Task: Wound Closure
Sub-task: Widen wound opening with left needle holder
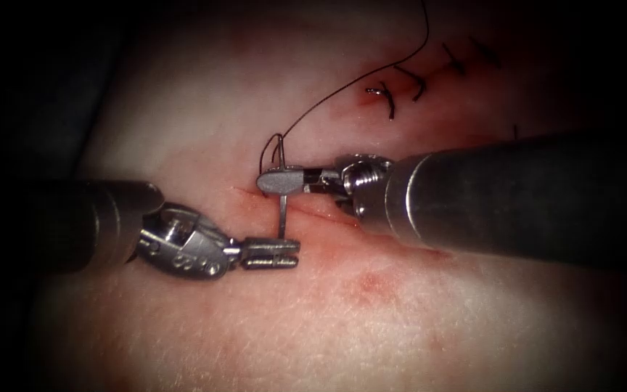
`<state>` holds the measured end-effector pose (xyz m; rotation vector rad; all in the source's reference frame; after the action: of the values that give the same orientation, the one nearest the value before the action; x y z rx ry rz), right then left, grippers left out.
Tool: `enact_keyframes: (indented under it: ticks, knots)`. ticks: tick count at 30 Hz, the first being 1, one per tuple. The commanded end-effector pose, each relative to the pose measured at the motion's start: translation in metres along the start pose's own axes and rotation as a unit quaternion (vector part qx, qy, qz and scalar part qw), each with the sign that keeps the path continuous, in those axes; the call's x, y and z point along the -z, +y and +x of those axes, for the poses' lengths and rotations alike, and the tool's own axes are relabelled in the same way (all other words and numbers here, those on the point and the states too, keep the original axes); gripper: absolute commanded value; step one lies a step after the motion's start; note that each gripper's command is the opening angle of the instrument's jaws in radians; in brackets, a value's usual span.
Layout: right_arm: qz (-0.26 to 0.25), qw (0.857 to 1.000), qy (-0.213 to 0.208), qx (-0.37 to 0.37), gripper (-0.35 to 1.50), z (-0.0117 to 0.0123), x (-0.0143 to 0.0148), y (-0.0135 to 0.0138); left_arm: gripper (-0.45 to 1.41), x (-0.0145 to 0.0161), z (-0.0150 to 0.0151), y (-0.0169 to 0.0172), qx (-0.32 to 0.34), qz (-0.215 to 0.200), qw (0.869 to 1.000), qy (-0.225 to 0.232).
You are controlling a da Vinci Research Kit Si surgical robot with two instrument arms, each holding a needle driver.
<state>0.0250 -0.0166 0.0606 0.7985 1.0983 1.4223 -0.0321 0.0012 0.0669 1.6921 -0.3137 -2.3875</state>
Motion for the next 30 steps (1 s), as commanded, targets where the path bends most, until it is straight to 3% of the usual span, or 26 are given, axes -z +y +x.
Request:
enact_keyframes:
  ticks: [1, 6, 11, 12, 16, 17, 18, 19, 20, 21, 25, 26, 30]
  knots:
    - [0.002, 1.0, 0.006, -0.002, -0.35, -0.0001, -0.0008, 0.0005, 0.61, -0.0007, -0.0004, 0.0005, 0.024, 0.001, 1.0, 0.001]
    - [-0.006, 0.999, 0.049, -0.001, -0.35, 0.0011, -0.0003, 0.0012, 1.13, -0.0001, -0.0002, 0.0003, 0.126, 0.002, 0.992, 0.006]
    - [-0.02, 0.996, 0.085, 0.014, -0.35, 0.0018, 0.0003, 0.0017, 1.15, 0.0014, -0.0005, 0.0001, 0.163, 0.0, 0.987, 0.006]
    - [-0.024, 0.996, 0.09, 0.019, -0.35, 0.0019, 0.0004, 0.0017, 1.08, 0.0018, -0.0006, 0.0, 0.166, -0.003, 0.986, 0.006]
    - [-0.029, 0.994, 0.095, 0.041, -0.35, 0.0019, 0.0006, 0.0017, 0.27, 0.0032, -0.0015, -0.0006, 0.171, -0.021, 0.985, 0.001]
    - [-0.029, 0.994, 0.095, 0.041, -0.35, 0.0019, 0.0006, 0.0017, 0.27, 0.0032, -0.0015, -0.0006, 0.171, -0.021, 0.985, 0.001]
    - [-0.028, 0.994, 0.099, 0.047, -0.35, 0.0018, 0.0007, 0.0017, 0.07, 0.0034, -0.0019, -0.0009, 0.175, -0.029, 0.984, -0.002]
    - [-0.032, 0.991, 0.111, 0.063, -0.35, 0.0018, 0.0008, 0.0017, -0.27, 0.0036, -0.0024, -0.0012, 0.178, -0.037, 0.983, -0.014]
    - [-0.032, 0.991, 0.111, 0.063, -0.35, 0.0018, 0.0008, 0.0017, -0.27, 0.0036, -0.0024, -0.0012, 0.178, -0.037, 0.983, -0.014]
    - [-0.033, 0.99, 0.116, 0.071, -0.35, 0.0018, 0.0009, 0.0016, -0.45, 0.0035, -0.0027, -0.0014, 0.185, -0.042, 0.982, -0.023]
    - [-0.044, 0.984, 0.134, 0.106, -0.35, 0.0017, 0.0011, 0.0014, -0.45, 0.0029, -0.0039, -0.0018, 0.211, -0.063, 0.974, -0.061]
    - [-0.044, 0.983, 0.136, 0.115, -0.35, 0.0016, 0.0011, 0.0013, -0.45, 0.0025, -0.0047, -0.0022, 0.217, -0.065, 0.97, -0.089]
    - [-0.044, 0.981, 0.14, 0.123, -0.35, 0.0014, 0.0012, 0.001, -0.45, 0.0021, -0.0058, -0.0026, 0.216, -0.054, 0.966, -0.132]
